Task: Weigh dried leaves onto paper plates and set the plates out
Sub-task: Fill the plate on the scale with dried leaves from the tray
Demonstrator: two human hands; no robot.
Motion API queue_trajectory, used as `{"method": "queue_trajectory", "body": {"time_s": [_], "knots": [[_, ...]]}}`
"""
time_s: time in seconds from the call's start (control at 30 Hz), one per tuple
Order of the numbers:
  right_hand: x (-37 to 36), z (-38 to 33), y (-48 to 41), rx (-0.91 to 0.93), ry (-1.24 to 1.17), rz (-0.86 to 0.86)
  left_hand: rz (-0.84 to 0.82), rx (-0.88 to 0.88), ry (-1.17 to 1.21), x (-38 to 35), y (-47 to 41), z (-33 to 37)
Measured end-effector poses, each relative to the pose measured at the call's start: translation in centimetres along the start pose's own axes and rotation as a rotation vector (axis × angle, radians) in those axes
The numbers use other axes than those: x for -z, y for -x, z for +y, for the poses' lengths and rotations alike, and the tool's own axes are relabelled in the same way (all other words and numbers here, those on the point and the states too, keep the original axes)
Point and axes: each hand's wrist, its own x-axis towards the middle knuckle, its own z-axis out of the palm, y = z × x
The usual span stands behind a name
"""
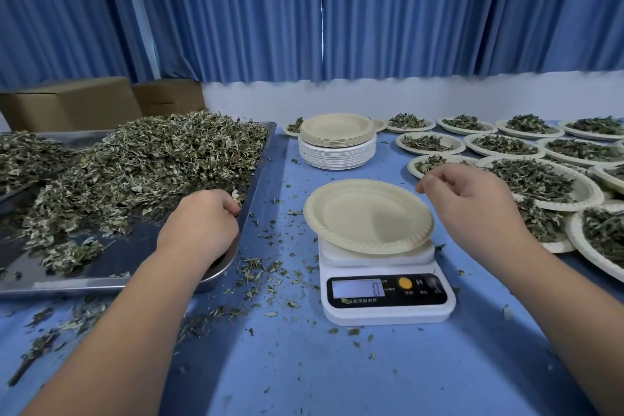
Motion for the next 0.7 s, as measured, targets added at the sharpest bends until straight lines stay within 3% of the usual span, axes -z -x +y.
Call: {"method": "queue_trajectory", "body": {"time_s": [0.3,0.53,0.7], "knots": [[-0.2,-0.5,0.6,-0.001,-0.047,-0.048,0.045,-0.055,-0.014,-0.3,0.3,0.6],[-1.1,-5.5,2.4,0.232,-0.069,0.038,0.071,-0.065,0.157,0.2,1.2,1.3],[-7.5,-12.6,3.8,0.442,0.049,-0.288,0.291,0.041,0.31,3.4,0.8,-0.7]]}}
